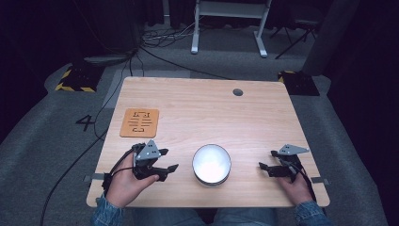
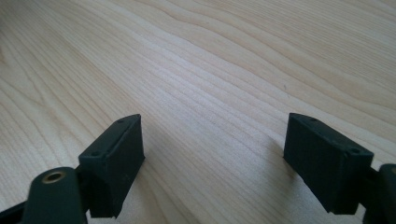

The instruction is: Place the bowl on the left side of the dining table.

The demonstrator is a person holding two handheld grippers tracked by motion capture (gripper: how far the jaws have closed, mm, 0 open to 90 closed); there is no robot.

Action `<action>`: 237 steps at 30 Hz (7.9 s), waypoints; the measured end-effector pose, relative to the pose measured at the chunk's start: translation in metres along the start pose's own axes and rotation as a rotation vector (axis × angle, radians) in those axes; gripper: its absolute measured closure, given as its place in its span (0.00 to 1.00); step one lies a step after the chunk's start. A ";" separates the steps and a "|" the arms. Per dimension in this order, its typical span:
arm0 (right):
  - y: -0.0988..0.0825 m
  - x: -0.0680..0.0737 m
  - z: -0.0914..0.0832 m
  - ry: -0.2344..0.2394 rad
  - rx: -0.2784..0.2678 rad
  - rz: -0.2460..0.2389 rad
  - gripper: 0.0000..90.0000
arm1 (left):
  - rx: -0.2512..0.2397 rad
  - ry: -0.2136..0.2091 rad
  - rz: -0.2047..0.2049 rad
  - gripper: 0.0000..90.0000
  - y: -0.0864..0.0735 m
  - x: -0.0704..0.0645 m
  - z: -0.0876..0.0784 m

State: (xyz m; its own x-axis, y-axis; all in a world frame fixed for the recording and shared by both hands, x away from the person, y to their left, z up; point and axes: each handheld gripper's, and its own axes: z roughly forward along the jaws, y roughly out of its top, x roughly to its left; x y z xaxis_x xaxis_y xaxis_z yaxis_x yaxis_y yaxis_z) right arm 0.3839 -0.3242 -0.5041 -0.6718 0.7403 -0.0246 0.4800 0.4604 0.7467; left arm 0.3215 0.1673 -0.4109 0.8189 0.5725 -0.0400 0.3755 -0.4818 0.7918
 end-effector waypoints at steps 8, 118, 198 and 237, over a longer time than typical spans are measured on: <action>0.000 0.000 0.000 -0.002 -0.001 0.000 0.22 | -0.016 -0.028 0.016 0.39 0.019 -0.007 0.004; 0.001 0.001 0.001 -0.003 0.000 0.007 0.22 | 0.114 0.175 -0.158 0.90 0.131 0.054 0.023; 0.001 0.001 0.001 -0.001 0.001 0.009 0.22 | 0.173 0.512 -0.736 0.90 0.028 0.233 -0.019; 0.001 0.001 0.001 -0.001 0.002 0.006 0.22 | 0.173 0.460 -0.794 0.89 -0.009 0.247 0.015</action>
State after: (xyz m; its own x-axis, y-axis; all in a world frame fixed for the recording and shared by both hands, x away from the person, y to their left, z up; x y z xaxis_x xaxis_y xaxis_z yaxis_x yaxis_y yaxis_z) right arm 0.3847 -0.3223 -0.5040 -0.6685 0.7434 -0.0205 0.4852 0.4569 0.7455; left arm 0.5267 0.3026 -0.4375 0.0557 0.9651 -0.2559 0.8414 0.0926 0.5325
